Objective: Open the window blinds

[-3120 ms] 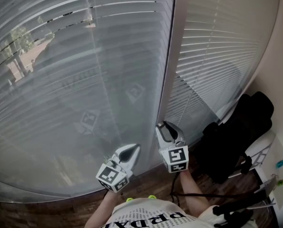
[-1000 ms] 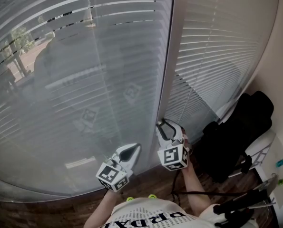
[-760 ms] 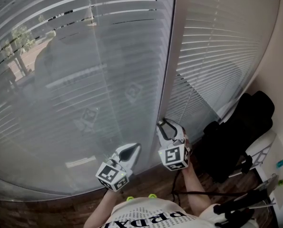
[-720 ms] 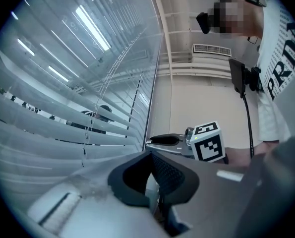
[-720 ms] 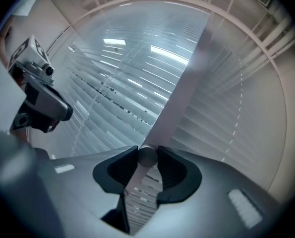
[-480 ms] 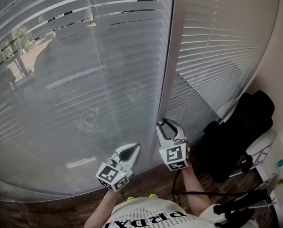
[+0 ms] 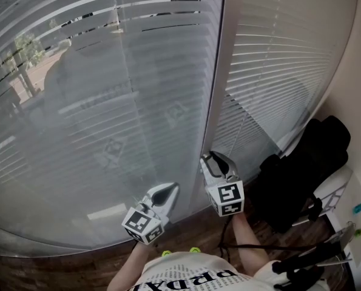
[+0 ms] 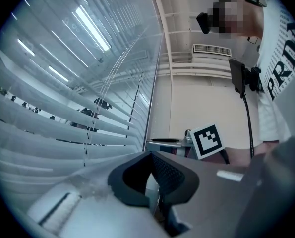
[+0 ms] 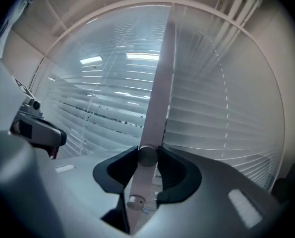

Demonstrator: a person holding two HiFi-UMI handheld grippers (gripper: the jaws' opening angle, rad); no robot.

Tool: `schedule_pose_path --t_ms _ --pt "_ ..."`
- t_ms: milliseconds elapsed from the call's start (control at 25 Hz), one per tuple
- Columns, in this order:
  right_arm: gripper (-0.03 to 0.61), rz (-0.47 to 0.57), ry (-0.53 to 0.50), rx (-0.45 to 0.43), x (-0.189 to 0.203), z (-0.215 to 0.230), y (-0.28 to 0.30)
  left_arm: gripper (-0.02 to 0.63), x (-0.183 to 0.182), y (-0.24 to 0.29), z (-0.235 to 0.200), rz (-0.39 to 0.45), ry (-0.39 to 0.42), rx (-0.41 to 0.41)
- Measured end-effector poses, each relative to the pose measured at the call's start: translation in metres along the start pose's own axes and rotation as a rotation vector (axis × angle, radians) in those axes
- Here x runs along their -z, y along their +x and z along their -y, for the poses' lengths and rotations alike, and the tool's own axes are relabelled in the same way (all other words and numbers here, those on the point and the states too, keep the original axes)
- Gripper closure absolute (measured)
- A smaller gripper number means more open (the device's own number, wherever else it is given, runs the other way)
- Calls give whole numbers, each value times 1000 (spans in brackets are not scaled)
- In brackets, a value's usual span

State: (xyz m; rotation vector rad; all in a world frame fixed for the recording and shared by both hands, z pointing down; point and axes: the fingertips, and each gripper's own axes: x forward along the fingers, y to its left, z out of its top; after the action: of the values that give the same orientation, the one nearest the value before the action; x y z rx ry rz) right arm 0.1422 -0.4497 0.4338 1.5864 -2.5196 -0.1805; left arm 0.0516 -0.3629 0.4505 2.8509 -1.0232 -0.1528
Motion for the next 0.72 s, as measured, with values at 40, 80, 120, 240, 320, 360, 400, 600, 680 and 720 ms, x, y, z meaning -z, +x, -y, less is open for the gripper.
schedule_pose_path --t_ms 40,80,120,240,320,360,400,600,680,720 --pt "445 3 10 1 0 1 0 621 0 0 0 -1 -1 -2" --pt "445 6 20 2 1 1 0 621 0 -1 0 -1 -3 -5" --pt "445 9 32 3 1 2 0 621 0 -1 0 -2 -4 -6" --pt "445 12 85 -2 1 3 0 621 0 0 1 -1 -1 3" --pt "445 16 117 -4 1 4 0 621 0 -1 1 -1 1 5" --pt "445 17 131 -4 2 4 -1 621 0 -1 2 -1 1 5" --pt "445 18 147 -4 2 4 -1 621 0 -1 2 -2 1 5" --pt "445 24 211 -4 2 5 0 621 0 -1 1 -3 0 3" --pt "445 26 228 -1 2 6 0 621 1 -1 0 -3 -1 5" --pt "445 28 240 1 3 6 0 621 1 0 0 -4 -1 6"
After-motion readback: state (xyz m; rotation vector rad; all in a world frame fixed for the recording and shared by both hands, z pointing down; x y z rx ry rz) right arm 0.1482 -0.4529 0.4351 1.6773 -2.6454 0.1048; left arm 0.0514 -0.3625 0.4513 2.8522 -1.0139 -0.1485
